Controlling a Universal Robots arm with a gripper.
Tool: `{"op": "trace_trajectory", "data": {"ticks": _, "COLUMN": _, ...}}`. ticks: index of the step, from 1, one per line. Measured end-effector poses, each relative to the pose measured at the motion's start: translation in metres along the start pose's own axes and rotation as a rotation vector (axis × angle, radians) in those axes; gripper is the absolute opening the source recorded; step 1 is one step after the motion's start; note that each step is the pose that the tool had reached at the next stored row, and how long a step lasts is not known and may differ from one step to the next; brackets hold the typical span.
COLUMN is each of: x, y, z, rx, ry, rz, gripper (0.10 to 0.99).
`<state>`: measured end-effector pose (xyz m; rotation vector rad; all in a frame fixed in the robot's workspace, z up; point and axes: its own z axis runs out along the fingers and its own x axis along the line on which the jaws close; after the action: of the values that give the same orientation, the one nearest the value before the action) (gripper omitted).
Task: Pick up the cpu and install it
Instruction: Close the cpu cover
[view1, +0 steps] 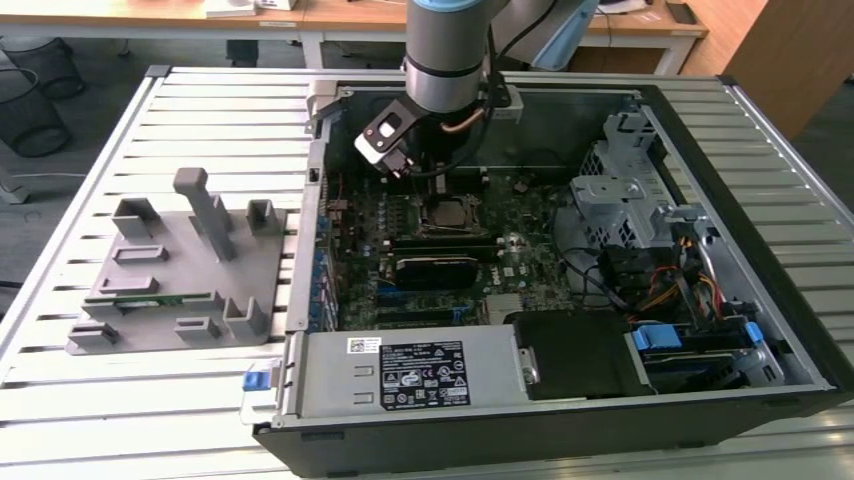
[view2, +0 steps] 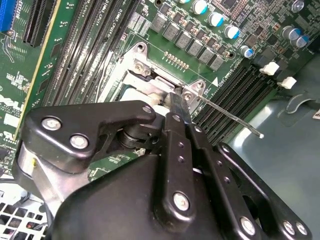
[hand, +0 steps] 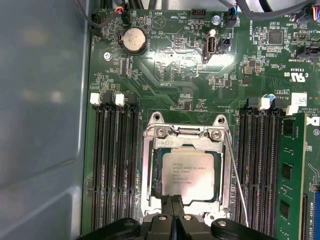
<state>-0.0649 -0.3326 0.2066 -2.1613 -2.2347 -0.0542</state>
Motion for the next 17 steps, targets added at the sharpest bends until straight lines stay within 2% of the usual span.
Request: {"op": "trace_trajectory", "data": {"ticks": 17, "x": 0.0, "y": 0.0, "z": 0.0069, "rx": 0.0, "ry": -0.0002, "rz": 0.0, "gripper": 0.106}}
